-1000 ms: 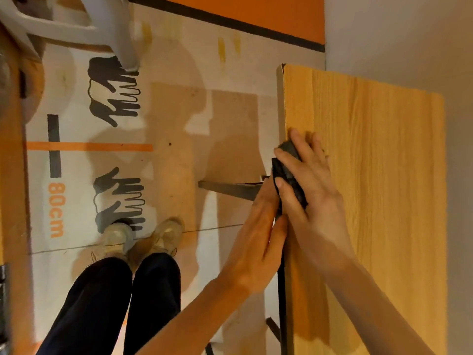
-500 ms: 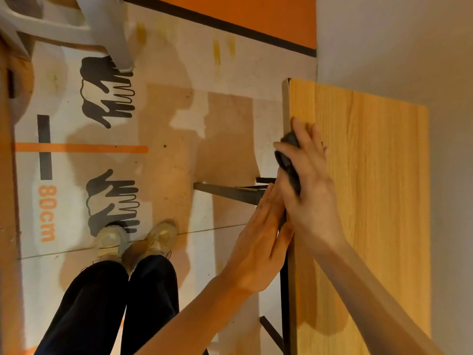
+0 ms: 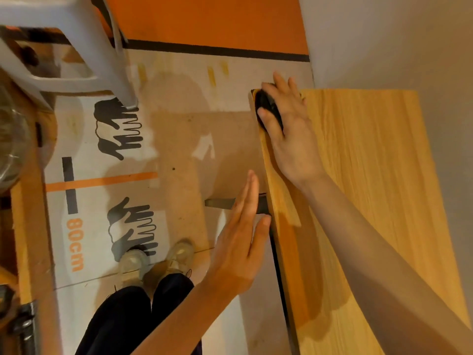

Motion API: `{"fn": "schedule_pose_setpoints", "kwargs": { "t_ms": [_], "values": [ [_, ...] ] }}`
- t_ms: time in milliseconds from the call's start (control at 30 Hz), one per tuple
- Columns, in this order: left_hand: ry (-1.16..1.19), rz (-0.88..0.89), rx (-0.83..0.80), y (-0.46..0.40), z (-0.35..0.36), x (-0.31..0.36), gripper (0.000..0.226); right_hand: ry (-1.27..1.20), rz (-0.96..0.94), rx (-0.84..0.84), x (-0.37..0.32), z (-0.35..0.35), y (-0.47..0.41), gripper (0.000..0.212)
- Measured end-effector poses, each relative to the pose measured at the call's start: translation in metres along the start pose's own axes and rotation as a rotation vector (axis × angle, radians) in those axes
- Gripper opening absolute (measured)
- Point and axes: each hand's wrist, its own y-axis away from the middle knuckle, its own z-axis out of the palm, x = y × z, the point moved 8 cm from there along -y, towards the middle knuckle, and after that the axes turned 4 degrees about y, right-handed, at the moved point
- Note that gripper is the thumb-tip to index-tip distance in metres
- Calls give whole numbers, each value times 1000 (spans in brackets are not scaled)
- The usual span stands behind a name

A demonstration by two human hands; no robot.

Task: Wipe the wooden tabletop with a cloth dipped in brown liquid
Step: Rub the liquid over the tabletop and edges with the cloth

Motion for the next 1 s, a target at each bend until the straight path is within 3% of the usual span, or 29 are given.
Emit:
{"fn": "schedule_pose_setpoints", "kwargs": {
  "t_ms": [167, 367, 500, 600, 700, 1000],
  "values": [
    [-226, 90, 26, -24, -15, 28, 58, -21, 168, 93, 56, -35, -9, 44],
    [-448, 42, -33, -27, -21, 38, 62, -39, 155, 137, 47, -35, 12, 42],
    [-575, 23, -69, -28, -25, 44, 60, -103, 283, 230, 43, -34, 46, 49],
    [-612, -10, -84, -33, -29, 53, 58, -285, 344, 193, 34, -33, 66, 63],
    [-632, -14, -110, -39, -31, 69, 60, -283, 333, 111, 31, -32, 80, 71],
    [-709, 49, -291, -76, -14, 101, 57, -186, 482, 154, 20, -34, 98, 63]
  ]
}}
